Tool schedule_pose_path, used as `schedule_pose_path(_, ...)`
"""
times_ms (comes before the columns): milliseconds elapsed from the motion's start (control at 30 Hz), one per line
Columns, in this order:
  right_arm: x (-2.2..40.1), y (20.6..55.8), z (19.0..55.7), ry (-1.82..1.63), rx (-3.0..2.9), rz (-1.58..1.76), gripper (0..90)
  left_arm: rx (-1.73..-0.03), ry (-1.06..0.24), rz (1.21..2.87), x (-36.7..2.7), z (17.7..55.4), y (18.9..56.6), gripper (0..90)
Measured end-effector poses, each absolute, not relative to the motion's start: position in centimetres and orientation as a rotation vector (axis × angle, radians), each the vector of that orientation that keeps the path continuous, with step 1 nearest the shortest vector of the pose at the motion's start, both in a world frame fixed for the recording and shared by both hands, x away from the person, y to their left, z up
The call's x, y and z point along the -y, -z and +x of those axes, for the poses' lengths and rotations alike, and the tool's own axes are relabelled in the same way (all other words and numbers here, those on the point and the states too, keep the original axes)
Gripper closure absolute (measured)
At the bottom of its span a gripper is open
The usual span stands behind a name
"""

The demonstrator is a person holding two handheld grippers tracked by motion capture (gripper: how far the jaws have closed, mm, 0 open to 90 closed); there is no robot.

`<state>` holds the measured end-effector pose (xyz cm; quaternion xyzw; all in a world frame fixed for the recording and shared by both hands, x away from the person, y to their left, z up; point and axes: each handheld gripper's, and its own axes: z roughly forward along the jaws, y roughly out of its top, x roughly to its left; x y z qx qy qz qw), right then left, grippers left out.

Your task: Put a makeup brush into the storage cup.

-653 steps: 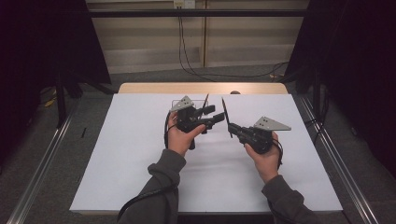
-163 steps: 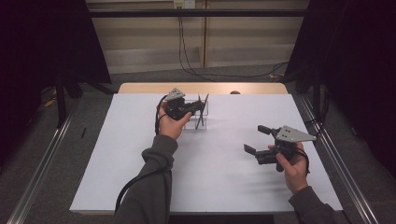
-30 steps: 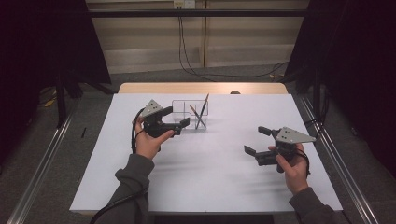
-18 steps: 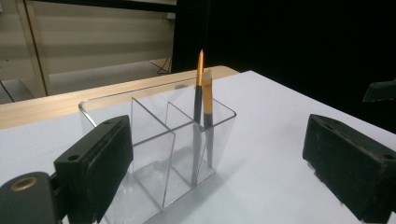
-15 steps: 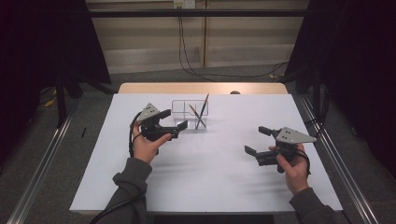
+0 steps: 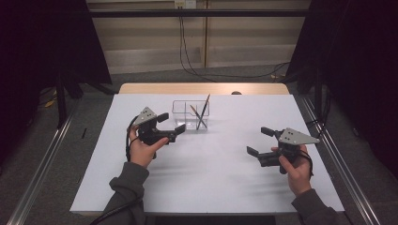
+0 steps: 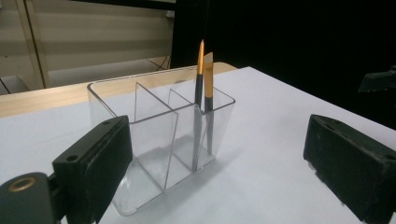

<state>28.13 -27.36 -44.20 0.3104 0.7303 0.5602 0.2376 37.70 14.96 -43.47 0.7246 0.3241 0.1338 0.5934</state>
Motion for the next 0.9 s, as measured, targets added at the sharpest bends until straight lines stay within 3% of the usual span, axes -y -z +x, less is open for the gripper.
schedule_pose_path(900, 27.6, 44.2, 28.1, -1.53, -2.001, 0.853, 5.7, -0.765, -0.294, 1.68, -16.8, 36.5, 44.2, 7.5)
